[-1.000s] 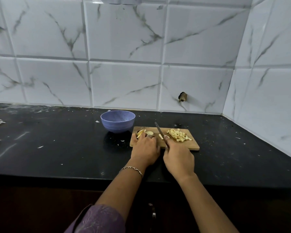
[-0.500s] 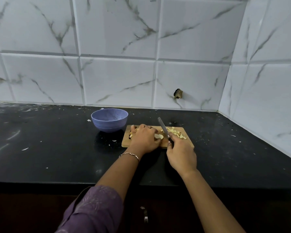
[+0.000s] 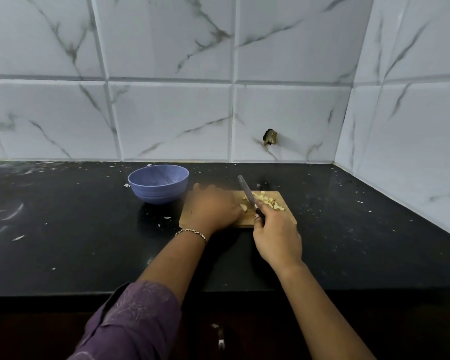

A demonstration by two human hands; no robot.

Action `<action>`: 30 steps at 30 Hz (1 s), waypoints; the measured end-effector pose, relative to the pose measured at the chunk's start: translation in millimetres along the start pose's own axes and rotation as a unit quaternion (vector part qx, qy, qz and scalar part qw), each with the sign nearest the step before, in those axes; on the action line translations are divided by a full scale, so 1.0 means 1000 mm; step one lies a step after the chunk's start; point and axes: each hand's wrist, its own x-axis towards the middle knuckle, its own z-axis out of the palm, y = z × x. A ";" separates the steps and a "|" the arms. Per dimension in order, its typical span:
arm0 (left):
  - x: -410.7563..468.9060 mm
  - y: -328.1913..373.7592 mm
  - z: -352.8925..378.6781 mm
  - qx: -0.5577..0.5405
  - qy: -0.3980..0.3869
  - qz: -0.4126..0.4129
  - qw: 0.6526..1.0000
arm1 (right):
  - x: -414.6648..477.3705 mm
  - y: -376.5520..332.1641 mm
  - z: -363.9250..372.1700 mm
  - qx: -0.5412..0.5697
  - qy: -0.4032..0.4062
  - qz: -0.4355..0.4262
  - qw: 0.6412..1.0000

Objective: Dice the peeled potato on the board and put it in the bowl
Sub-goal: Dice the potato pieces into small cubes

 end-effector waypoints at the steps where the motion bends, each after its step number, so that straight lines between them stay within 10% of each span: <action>1: 0.000 0.000 0.001 -0.001 0.004 -0.005 1.000 | 0.000 0.000 0.000 0.001 0.003 0.001 1.000; 30: -0.034 0.019 -0.007 -0.039 0.038 -0.010 0.998 | -0.017 0.000 -0.014 -0.023 -0.003 -0.003 1.000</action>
